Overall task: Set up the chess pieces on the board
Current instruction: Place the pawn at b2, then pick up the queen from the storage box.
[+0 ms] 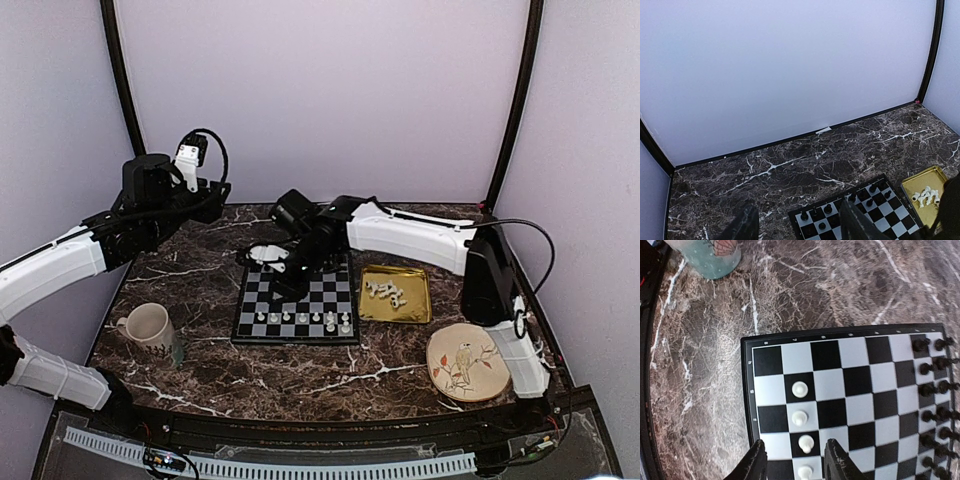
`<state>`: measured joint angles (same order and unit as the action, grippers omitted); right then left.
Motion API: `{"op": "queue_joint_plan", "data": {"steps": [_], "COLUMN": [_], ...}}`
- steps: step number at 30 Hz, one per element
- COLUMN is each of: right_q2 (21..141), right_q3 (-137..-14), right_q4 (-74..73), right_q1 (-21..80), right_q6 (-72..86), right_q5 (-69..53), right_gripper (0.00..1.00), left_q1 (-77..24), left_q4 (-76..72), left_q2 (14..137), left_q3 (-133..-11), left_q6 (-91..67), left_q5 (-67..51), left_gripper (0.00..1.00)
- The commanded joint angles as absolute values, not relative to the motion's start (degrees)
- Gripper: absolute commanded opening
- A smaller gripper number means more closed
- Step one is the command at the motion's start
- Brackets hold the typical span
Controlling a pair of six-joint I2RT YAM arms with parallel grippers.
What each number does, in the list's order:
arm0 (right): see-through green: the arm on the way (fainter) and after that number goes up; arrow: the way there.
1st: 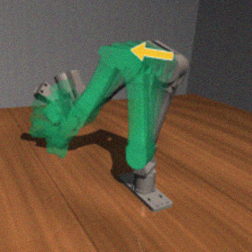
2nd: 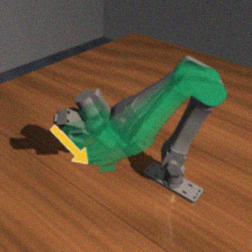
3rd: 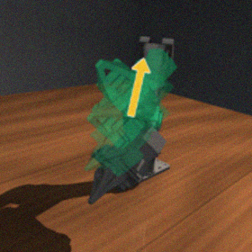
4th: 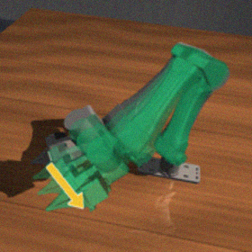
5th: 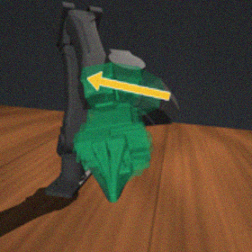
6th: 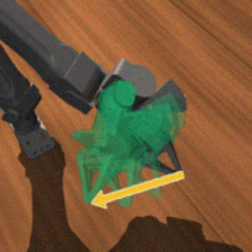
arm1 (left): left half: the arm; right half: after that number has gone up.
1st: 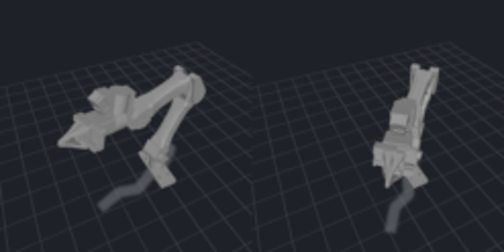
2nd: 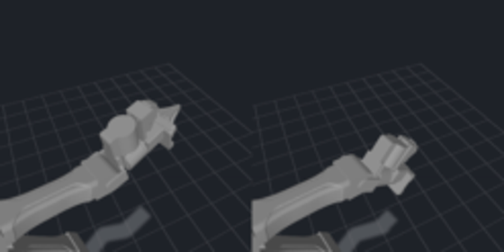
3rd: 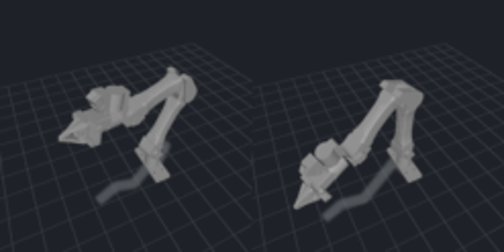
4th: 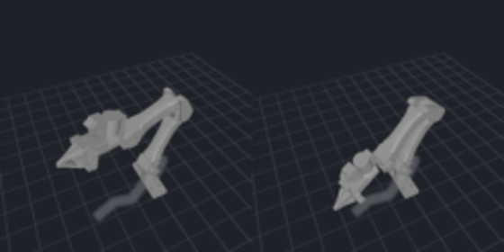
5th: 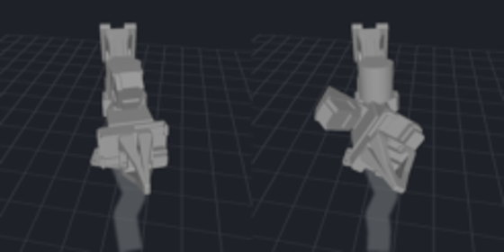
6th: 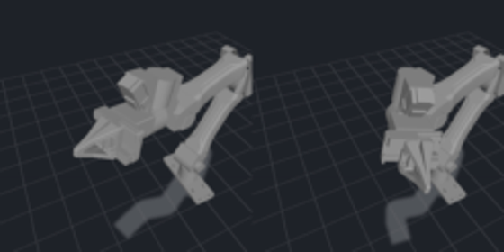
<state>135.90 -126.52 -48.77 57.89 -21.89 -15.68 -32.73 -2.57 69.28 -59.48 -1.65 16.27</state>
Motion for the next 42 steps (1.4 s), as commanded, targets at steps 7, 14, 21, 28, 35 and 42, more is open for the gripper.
{"op": "queue_joint_plan", "data": {"steps": [7, 14, 21, 28, 35, 42], "right_q2": [115.93, 107.74, 103.97, 107.30, 111.84, 115.51], "right_q3": [-101.67, -88.84, -79.37, -80.87, -83.81, -87.58], "right_q4": [-43.85, -42.53, -41.53, -41.42, -41.64, -43.43], "right_q1": [44.19, 35.54, 29.60, 27.16, 27.16, 27.14], "right_q6": [-21.98, -25.24, -28.28, -27.63, -33.67, -35.84], "right_q5": [-15.22, -10.83, -9.58, -11.35, -10.54, -11.13], "right_gripper": [0.37, 0.29, 0.25, 0.27, 0.26, 0.21], "left_q1": [-32.52, -32.60, -32.58, -32.58, -32.60, -32.60], "left_q4": [-2.09, 0.54, 1.21, 1.75, 1.78, 1.84], "left_q2": [72.04, 76.85, 79.46, 81.11, 81.06, 80.68], "left_q3": [-59.76, -62.27, -63.02, -63.72, -63.72, -63.72], "left_q6": [-1.30, -2.00, -2.11, -2.31, -2.20, -1.95], "left_q5": [11.46, 2.48, -3.12, -5.03, -5.43, -5.08], "left_gripper": [0.57, 0.53, 0.53, 0.53, 0.53, 0.54]}}
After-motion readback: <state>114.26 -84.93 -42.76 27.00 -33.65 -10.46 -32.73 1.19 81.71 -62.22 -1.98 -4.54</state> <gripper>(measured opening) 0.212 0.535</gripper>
